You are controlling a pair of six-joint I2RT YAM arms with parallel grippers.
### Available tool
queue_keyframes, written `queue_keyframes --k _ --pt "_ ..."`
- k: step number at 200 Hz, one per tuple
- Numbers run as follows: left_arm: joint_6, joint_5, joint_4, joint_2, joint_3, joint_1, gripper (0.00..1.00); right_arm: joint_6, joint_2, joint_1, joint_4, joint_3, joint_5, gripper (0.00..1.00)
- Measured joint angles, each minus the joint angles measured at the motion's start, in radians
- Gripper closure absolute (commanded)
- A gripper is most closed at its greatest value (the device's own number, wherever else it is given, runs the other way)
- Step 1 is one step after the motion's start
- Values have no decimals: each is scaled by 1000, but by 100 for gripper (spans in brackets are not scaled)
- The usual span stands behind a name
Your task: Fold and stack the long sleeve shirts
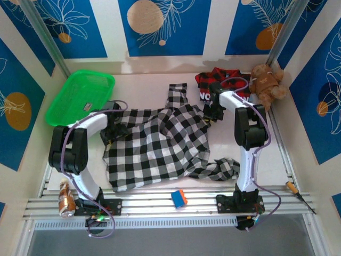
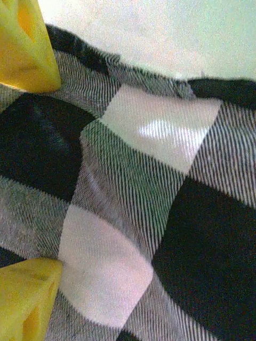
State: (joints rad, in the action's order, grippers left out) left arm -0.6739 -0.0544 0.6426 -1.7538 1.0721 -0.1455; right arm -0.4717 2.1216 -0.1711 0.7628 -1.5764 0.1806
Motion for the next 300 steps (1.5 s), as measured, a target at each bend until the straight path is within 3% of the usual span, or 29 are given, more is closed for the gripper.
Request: queue_keyframes --k 11,75,115,126,147,172,210,261,300 --pt "0 -6 0 -9 0 8 20 -28 -3 2 -4 3 10 100" --pt "3 -25 10 -89 97 77 21 -127 -216 58 -54 61 75 100" --pt "3 -25 27 -183 230 95 22 -207 -227 103 -83 19 82 100" --pt "2 -19 26 -207 271 97 19 -221 -210 108 -79 -6 80 92" --pt "1 6 16 -232 332 101 15 -244 -160 110 -68 -81 78 58" --pt "-3 56 -16 -214 361 102 12 -240 -182 105 -58 -82 82 38" --pt "-35 141 -51 -34 318 95 3 -211 -457 89 18 123 82 35" --pt "-66 232 -59 246 223 60 3 -269 -950 17 208 523 61 44" --pt "-77 259 -26 372 114 30 3 -371 -1054 -51 323 810 27 49"
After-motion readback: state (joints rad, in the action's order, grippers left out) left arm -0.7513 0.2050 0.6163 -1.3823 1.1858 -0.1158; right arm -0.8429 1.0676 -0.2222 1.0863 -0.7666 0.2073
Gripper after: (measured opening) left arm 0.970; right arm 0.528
